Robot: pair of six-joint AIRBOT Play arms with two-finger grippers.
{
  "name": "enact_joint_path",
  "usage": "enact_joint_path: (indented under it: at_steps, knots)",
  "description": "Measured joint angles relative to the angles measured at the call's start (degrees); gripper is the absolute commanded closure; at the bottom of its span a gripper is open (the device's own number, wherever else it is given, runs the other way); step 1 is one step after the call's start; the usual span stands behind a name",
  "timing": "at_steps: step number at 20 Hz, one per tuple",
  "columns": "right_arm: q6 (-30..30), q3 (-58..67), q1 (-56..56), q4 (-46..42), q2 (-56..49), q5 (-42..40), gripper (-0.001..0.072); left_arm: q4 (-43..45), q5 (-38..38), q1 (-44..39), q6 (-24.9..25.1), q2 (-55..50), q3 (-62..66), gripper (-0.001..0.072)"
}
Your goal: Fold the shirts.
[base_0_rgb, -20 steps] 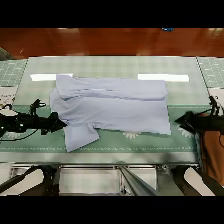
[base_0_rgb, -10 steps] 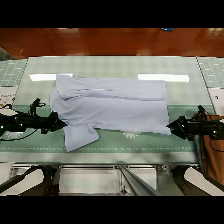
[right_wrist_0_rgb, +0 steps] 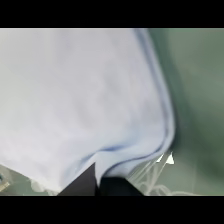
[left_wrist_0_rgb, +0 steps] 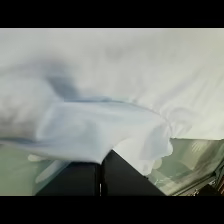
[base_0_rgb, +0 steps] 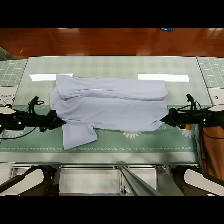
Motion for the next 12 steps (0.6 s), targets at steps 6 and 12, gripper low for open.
enact_joint_path:
  at_steps: [6, 12]
  knots:
    - [0.7, 10.56, 1.49, -0.04, 0.48, 2.21, 0.0685, -0.7, -0.13, 0.04, -0.68, -0.87, 10.95, 0.069]
    - [2.67, 21.7, 4.76, 0.02, -6.12, 1.79, 0.0685, -1.07, 1.38, -3.87, -3.34, -10.8, 30.12, 0.069]
